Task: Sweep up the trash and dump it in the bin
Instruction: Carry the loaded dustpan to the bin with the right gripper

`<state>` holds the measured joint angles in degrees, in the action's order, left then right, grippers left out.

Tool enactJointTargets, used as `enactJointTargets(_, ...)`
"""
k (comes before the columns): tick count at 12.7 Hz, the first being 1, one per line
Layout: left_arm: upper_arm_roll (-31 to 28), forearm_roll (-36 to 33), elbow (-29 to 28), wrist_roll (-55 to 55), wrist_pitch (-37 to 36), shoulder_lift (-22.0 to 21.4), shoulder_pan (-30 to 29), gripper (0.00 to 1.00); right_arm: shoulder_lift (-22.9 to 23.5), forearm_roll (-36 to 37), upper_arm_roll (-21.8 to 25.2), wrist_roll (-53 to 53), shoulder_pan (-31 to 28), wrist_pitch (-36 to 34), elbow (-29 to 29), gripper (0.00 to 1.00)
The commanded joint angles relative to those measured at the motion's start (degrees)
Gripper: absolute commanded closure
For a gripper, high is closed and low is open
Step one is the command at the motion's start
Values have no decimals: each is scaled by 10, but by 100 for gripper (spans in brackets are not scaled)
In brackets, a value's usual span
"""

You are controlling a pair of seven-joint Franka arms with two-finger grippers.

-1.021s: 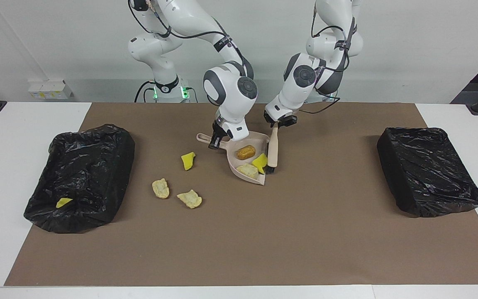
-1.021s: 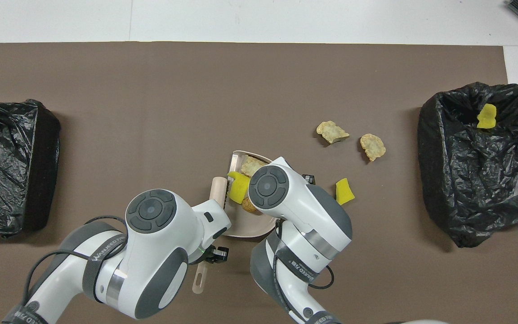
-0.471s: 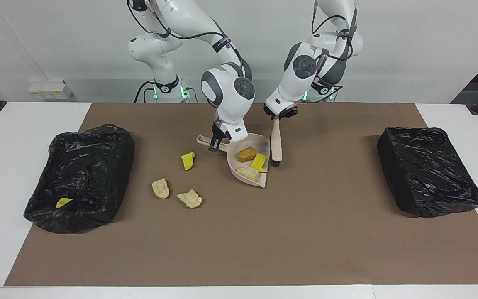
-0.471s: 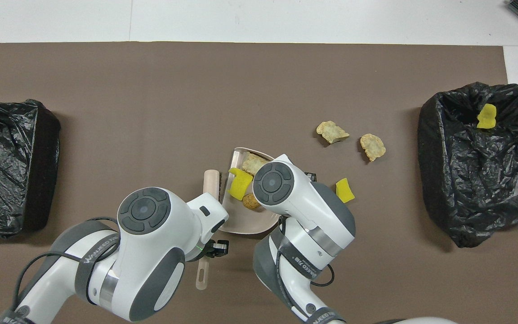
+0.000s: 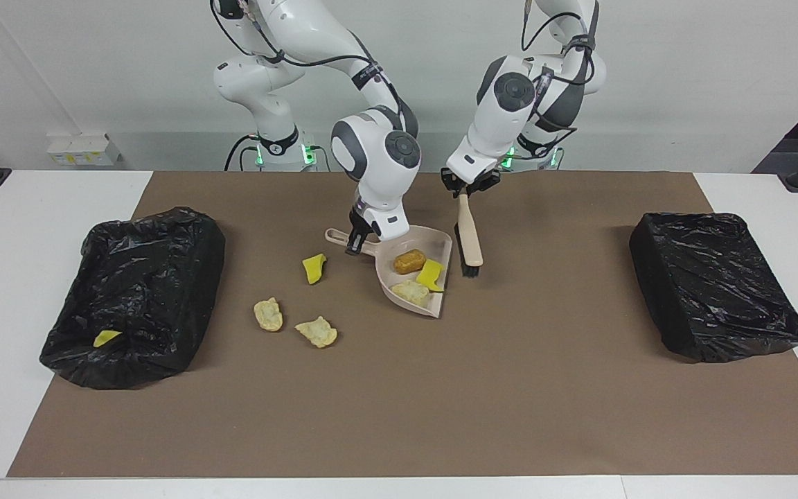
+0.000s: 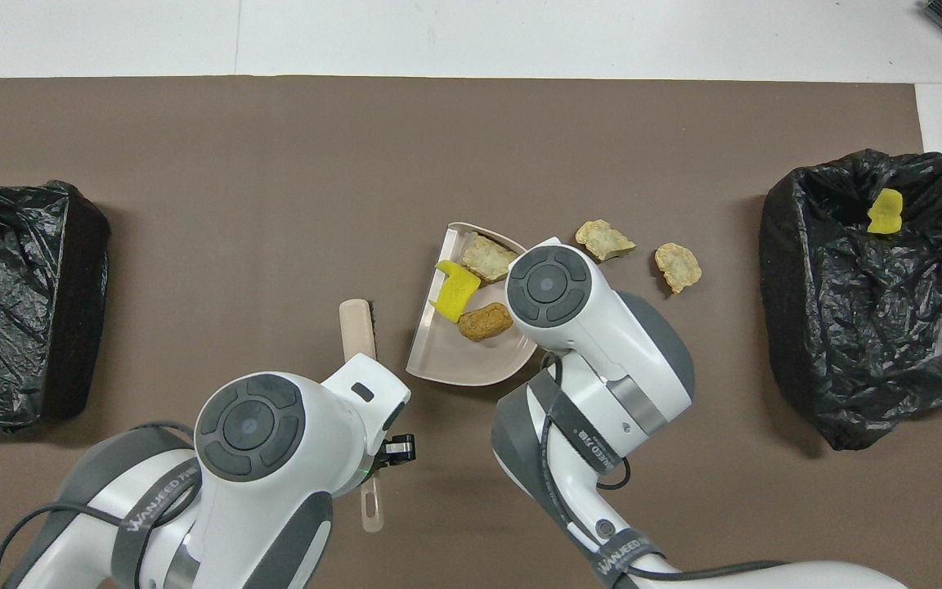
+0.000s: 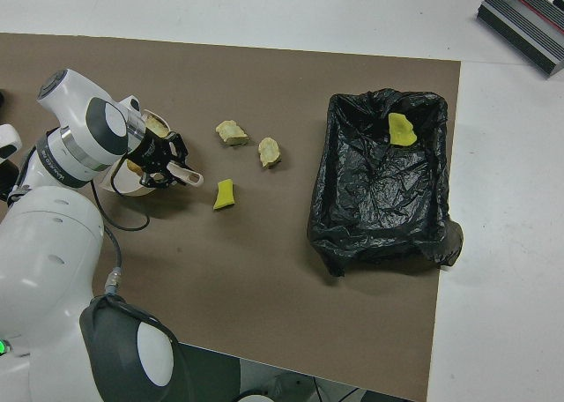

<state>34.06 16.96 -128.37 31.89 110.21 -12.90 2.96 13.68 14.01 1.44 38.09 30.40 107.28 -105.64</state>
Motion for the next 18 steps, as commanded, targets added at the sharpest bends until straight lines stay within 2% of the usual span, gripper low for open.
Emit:
enactJointTargets(1, -1, -10, -49, 22, 77, -5, 42, 100, -22, -10, -2, 59, -31, -55, 36, 100)
enactJointTargets(2, 0, -10, -58, 26, 110, 2, 45, 100, -33, -9, -1, 78, -42, -71, 43, 100)
enactJointTargets(6, 45, -10, -70, 81, 134, 41, 46, 100, -48, 4, 2, 197, -98, -139, 82, 100)
enactJointTargets(8, 63, -10, -72, 105, 164, 63, 49, 100, -73, 6, 2, 254, -144, -146, 82, 100)
enactJointTargets(11, 73, -11, -79, 101, 167, 62, 50, 100, -93, 26, 2, 333, -198, -157, 82, 100)
enactJointTargets(18, 78, -11, -93, 76, 190, 67, 50, 100, -92, 87, 1, 466, -303, -160, 89, 100)
